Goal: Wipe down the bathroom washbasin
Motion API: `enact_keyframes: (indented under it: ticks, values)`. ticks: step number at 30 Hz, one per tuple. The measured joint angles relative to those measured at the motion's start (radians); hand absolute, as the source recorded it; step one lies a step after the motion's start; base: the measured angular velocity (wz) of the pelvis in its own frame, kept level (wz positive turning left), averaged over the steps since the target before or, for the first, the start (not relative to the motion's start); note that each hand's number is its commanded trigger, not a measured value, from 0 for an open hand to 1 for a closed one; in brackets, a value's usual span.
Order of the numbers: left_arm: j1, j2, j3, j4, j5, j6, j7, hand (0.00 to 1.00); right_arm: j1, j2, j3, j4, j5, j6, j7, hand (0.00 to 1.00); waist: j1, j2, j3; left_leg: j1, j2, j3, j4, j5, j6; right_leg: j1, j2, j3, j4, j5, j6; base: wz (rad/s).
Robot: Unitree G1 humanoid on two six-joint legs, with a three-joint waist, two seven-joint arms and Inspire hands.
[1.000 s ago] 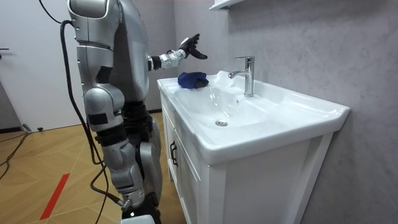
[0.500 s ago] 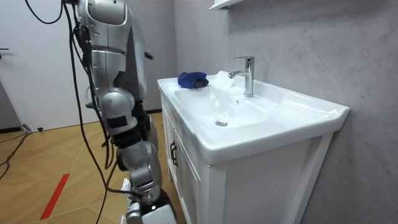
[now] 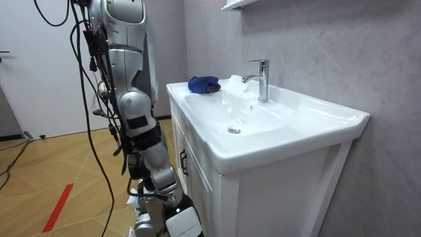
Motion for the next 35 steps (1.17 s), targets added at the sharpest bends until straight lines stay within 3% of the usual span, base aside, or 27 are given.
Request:
enact_keyframes:
  ticks: [4, 8, 11, 15, 17, 25, 28, 32, 35]
  values:
    - [0.0, -0.076, -0.036, 0.105, -0.014, 0.002, -0.033, 0.0, 0.004, 0.01, 0.0, 0.022, 0.015, 0.0, 0.009, 0.0, -0.018, -0.018, 0.0003, 0.004, -0.001, 0.002, 0.0, -0.001, 0.001, 0.006, -0.002, -0.002, 0.0, -0.007, 0.004, 0.1]
    - [0.0, -0.11, -0.087, 0.206, -0.014, 0.024, -0.088, 0.0, 0.008, 0.026, 0.001, 0.041, 0.016, 0.013, 0.01, 0.0, -0.024, -0.028, -0.0007, 0.008, 0.0, 0.01, 0.001, -0.001, 0.001, 0.01, -0.002, -0.003, 0.0, -0.007, 0.003, -0.01]
    - [-0.002, -0.13, -0.153, 0.218, -0.011, 0.044, -0.135, 0.0, 0.005, 0.029, 0.016, 0.057, 0.01, 0.022, 0.011, 0.0, -0.035, -0.031, -0.0001, 0.003, 0.0, 0.008, 0.003, -0.001, 0.001, 0.015, -0.002, -0.006, 0.0, -0.007, 0.003, 0.04]
    - [-0.026, -0.135, -0.193, 0.238, 0.001, 0.081, -0.219, 0.0, -0.019, 0.039, 0.027, 0.092, 0.01, 0.037, 0.011, 0.0, -0.064, -0.039, 0.0007, 0.001, 0.002, 0.015, 0.016, -0.001, 0.002, 0.015, -0.002, -0.009, 0.0, -0.008, 0.001, 0.03]
    - [-0.042, -0.136, -0.25, 0.243, 0.042, 0.099, -0.271, 0.0, -0.031, 0.045, 0.026, 0.094, 0.016, 0.042, 0.01, 0.0, -0.086, -0.038, 0.0015, 0.004, 0.002, 0.014, 0.017, -0.001, 0.002, 0.021, -0.002, -0.012, 0.002, -0.008, 0.0, 0.05]
    - [-0.091, -0.138, -0.376, 0.235, 0.179, 0.13, -0.398, 0.0, -0.036, 0.049, 0.033, 0.125, 0.01, 0.058, 0.012, 0.0, -0.14, -0.041, 0.0061, 0.011, 0.003, 0.044, 0.019, -0.006, 0.01, 0.02, -0.003, 0.002, 0.012, -0.016, 0.001, -0.04]
    - [-0.096, -0.138, -0.399, 0.233, 0.206, 0.149, -0.441, 0.0, -0.037, 0.049, 0.039, 0.122, 0.01, 0.079, 0.015, 0.0, -0.161, -0.043, 0.0075, 0.016, 0.003, 0.075, 0.018, -0.007, 0.012, 0.019, -0.004, 0.018, 0.02, -0.016, 0.001, -0.18]
    - [-0.101, -0.138, -0.407, 0.234, 0.234, 0.17, -0.501, 0.0, -0.03, 0.051, 0.038, 0.119, 0.011, 0.087, 0.017, 0.0, -0.18, -0.044, 0.0079, 0.02, 0.002, 0.085, 0.019, -0.012, 0.019, 0.014, -0.007, 0.025, 0.023, -0.017, 0.004, -0.09]
    - [-0.1, -0.137, -0.426, 0.237, 0.241, 0.186, -0.549, 0.0, -0.032, 0.057, 0.038, 0.116, -0.016, 0.087, 0.017, 0.0, -0.187, -0.044, 0.0128, 0.02, 0.002, 0.095, 0.019, -0.015, 0.023, 0.008, -0.007, 0.028, 0.026, -0.017, 0.005, -0.07]
